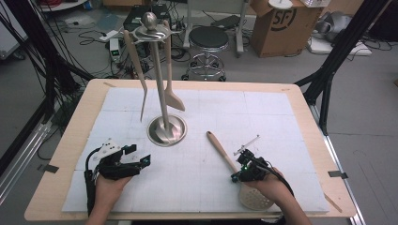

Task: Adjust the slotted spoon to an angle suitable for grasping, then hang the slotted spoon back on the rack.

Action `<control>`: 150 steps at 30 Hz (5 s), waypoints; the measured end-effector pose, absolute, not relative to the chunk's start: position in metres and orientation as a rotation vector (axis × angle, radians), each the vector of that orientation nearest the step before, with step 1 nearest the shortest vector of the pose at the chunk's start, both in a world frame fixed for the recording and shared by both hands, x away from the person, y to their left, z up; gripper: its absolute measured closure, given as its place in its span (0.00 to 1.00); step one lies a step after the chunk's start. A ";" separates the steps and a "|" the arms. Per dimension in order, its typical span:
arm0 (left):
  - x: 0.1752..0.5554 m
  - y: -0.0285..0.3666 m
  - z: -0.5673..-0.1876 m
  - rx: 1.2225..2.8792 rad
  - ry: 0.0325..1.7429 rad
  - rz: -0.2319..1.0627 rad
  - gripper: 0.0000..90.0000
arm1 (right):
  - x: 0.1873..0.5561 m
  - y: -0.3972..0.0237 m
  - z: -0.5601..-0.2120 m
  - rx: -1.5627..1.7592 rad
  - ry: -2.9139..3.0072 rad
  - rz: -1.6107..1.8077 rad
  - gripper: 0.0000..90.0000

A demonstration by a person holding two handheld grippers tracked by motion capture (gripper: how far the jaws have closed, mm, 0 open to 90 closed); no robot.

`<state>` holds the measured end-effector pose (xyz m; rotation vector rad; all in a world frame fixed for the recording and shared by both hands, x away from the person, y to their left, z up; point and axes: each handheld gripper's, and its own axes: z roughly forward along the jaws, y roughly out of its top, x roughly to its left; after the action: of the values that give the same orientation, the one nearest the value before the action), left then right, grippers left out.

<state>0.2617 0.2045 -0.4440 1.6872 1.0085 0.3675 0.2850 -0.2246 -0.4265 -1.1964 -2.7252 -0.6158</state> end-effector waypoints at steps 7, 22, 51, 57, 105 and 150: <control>0.262 0.205 -0.445 1.683 1.012 0.367 0.26 | 0.309 -0.246 -0.428 -1.339 -2.707 -0.656 1.00; 0.263 0.205 -0.445 1.683 1.014 0.364 0.26 | 0.322 -0.261 -0.419 -1.412 -2.616 -0.892 1.00; 0.264 0.204 -0.445 1.686 1.012 0.362 0.26 | 0.337 -0.273 -0.411 -1.572 -2.443 -0.909 0.65; 0.264 0.204 -0.444 1.682 1.012 0.366 0.26 | 0.339 -0.272 -0.415 -1.578 -2.425 -0.874 0.65; 0.263 0.197 -0.445 1.707 1.002 0.362 0.26 | 0.329 -0.252 -0.436 -1.620 -2.615 -0.785 0.86; 0.262 0.207 -0.444 1.671 1.022 0.369 0.26 | 0.323 -0.219 -0.353 -1.245 -2.454 -1.597 0.88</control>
<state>0.2625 0.2074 -0.4440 1.6711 1.0222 0.3685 0.3232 -0.2193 -0.3533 -1.2446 -2.4545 -1.5970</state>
